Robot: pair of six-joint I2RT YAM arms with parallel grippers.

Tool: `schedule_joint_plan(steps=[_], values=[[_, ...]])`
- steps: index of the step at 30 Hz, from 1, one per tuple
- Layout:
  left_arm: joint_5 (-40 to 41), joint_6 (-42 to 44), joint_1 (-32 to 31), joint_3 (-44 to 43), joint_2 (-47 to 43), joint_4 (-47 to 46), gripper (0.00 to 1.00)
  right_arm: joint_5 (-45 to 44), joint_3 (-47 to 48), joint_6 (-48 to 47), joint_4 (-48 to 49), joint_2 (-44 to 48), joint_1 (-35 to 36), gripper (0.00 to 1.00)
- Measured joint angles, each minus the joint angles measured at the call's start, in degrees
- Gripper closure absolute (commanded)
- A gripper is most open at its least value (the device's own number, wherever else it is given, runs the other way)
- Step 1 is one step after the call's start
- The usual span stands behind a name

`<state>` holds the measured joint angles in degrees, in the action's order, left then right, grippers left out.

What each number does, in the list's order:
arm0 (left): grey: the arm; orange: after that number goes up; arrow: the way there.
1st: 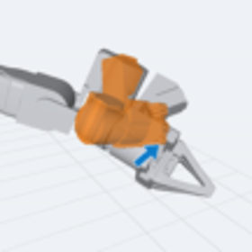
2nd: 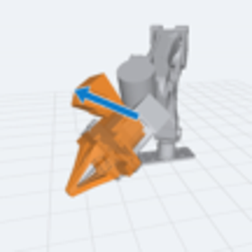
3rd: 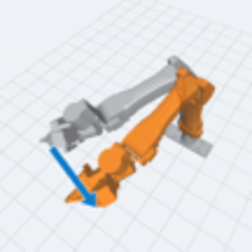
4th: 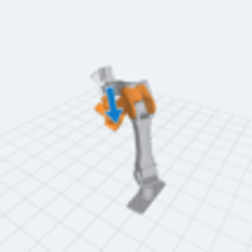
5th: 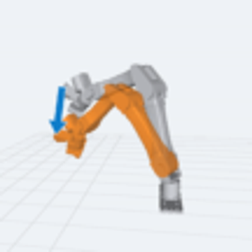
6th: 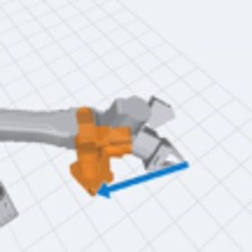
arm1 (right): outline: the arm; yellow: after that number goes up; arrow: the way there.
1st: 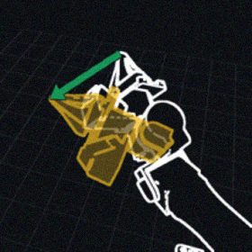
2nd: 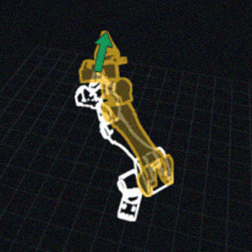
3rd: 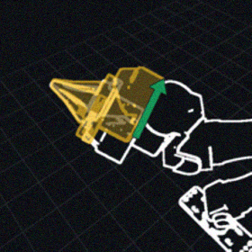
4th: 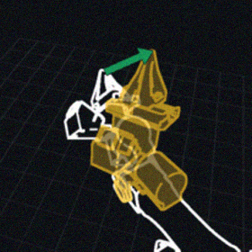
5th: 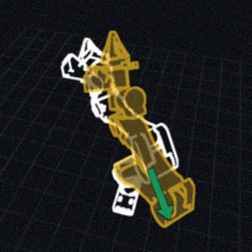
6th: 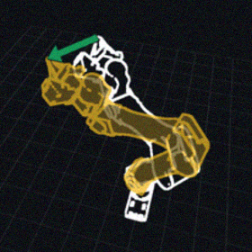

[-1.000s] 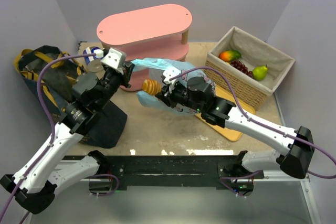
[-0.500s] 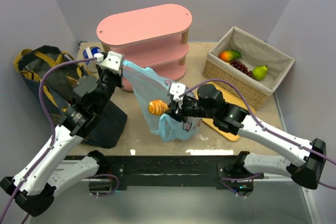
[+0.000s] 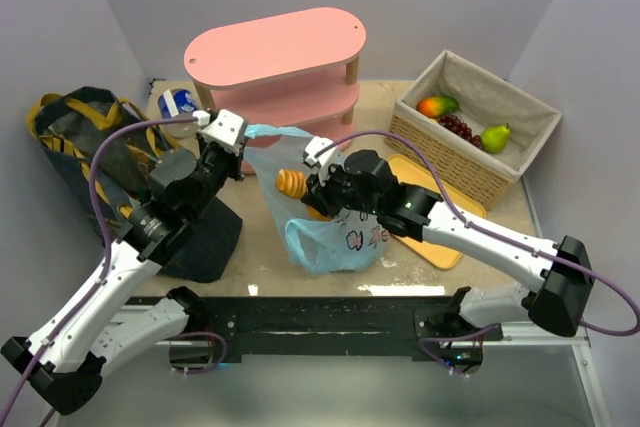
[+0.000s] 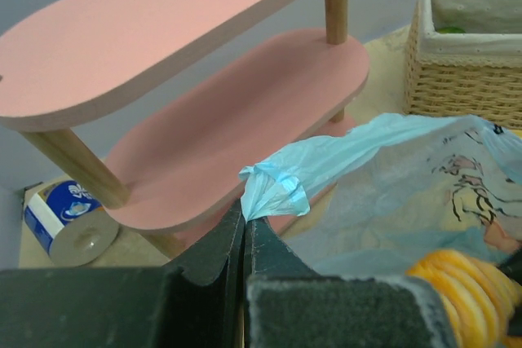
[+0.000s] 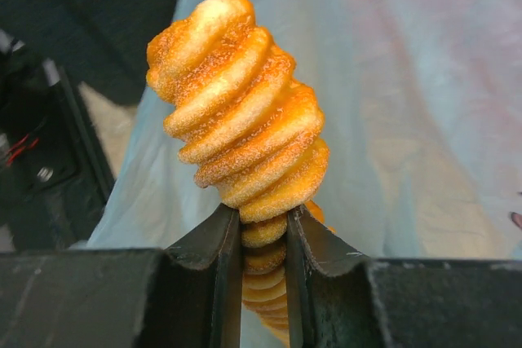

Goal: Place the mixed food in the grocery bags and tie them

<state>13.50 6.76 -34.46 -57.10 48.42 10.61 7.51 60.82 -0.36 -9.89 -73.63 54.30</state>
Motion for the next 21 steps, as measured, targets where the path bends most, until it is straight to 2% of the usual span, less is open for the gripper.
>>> schedule_joint_plan(steps=[10, 20, 21], values=[[-3.45, -5.62, -0.02, -1.14, -2.27, 6.03, 1.00, -24.85, 7.04, 6.05, -1.81, -9.77, -0.66, 1.00], [-0.07, -9.18, -0.07, -5.49, -6.56, 17.00, 1.00, -27.41, 5.75, 7.98, 0.96, -16.11, -6.73, 1.00], [-0.02, -9.40, -0.07, -5.53, -7.19, 17.68, 1.00, -27.04, 5.66, 7.98, 1.51, -16.72, -6.78, 0.93]])
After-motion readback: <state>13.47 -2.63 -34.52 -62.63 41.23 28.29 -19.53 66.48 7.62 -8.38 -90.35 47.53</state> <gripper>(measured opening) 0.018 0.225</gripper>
